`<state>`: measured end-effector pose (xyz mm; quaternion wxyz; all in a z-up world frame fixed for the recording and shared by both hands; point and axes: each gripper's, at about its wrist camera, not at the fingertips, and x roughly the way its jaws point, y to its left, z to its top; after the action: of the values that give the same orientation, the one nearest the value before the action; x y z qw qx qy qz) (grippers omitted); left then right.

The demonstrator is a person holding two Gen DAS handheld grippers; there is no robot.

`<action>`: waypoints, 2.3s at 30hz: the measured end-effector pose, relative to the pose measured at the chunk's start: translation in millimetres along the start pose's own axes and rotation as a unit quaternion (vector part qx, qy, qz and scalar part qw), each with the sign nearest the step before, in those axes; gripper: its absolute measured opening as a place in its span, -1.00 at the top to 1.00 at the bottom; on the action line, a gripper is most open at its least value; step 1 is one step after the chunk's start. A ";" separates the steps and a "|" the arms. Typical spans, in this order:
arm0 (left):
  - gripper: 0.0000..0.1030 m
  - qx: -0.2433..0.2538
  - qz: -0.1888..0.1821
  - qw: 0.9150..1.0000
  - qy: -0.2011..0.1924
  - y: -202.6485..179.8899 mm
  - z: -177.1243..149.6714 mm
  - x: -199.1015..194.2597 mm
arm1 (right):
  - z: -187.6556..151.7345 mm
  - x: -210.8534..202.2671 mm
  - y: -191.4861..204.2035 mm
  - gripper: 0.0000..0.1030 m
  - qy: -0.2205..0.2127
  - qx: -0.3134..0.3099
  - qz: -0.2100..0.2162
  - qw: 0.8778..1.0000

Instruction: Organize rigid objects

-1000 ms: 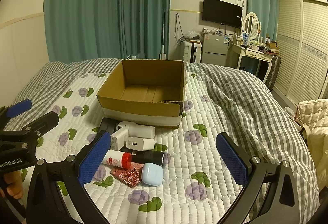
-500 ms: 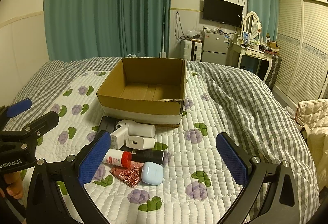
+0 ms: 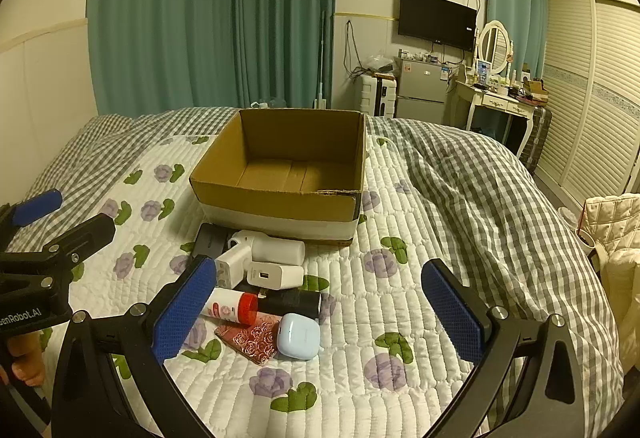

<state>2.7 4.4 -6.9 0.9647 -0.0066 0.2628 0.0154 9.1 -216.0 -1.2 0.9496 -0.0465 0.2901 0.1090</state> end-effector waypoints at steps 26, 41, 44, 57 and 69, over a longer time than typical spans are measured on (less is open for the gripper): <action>-1.00 0.006 0.005 1.000 0.013 1.6 -3.3 8.0 | -0.4 0.5 3.6 -1.00 0.004 -0.008 -0.002 1.000; -1.00 0.018 0.019 0.988 0.154 0.1 -45.5 77.4 | -60.8 119.9 -5.1 -0.68 0.205 0.015 0.024 0.978; -1.00 0.008 0.016 0.985 0.172 0.6 -48.7 84.5 | -69.1 139.9 -2.8 -0.56 0.233 0.019 0.026 0.972; -1.00 0.025 0.003 0.978 0.208 -32.3 -47.6 103.1 | -65.0 140.3 -26.8 -0.04 0.216 0.079 0.037 0.972; -0.85 0.017 -0.020 0.960 0.280 -62.1 -48.2 153.2 | -35.8 118.0 -49.2 -0.04 0.169 0.078 0.007 0.982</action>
<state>112.3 -54.7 -125.8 0.8528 -0.0001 0.5221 -0.0111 96.6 -248.0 -95.8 0.8867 0.0119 0.4547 0.0831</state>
